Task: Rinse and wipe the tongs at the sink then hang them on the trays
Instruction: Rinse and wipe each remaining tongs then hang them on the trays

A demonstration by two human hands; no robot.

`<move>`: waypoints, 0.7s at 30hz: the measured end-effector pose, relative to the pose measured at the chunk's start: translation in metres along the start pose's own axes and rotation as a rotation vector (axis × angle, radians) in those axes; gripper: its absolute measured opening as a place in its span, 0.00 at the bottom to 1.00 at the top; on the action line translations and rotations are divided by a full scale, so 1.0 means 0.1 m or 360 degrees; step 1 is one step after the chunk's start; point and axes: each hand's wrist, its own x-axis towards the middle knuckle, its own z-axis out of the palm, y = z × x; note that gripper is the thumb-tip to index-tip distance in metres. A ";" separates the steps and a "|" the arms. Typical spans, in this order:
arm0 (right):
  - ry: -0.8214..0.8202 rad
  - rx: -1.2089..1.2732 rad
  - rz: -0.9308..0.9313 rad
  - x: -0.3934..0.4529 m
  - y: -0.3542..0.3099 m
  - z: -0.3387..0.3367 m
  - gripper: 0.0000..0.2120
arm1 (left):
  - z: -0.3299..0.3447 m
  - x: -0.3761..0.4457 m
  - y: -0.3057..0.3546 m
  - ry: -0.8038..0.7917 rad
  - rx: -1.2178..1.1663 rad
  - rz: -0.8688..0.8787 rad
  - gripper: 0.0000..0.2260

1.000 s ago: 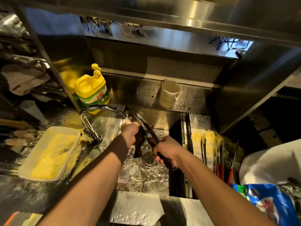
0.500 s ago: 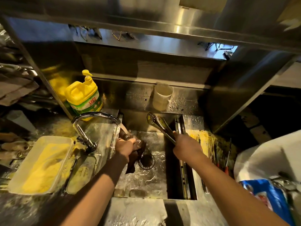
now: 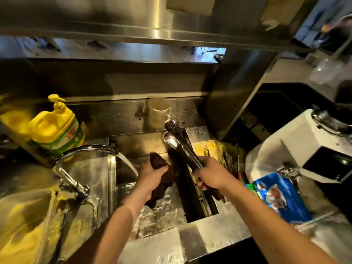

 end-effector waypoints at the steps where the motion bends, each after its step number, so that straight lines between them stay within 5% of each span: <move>1: 0.0023 0.0080 0.0012 -0.07 0.04 -0.05 0.12 | 0.09 -0.02 0.03 -0.0051 -0.0019 0.0010 0.05; 13: 0.0595 0.0527 -0.0068 -1.29 0.98 -1.37 0.03 | 2.03 -0.78 0.31 -0.0560 0.0255 0.0330 0.07; 21: 0.0887 0.0991 -0.0117 -2.44 1.86 -2.40 0.24 | 3.51 -1.80 0.24 -0.1007 0.0382 0.0493 0.08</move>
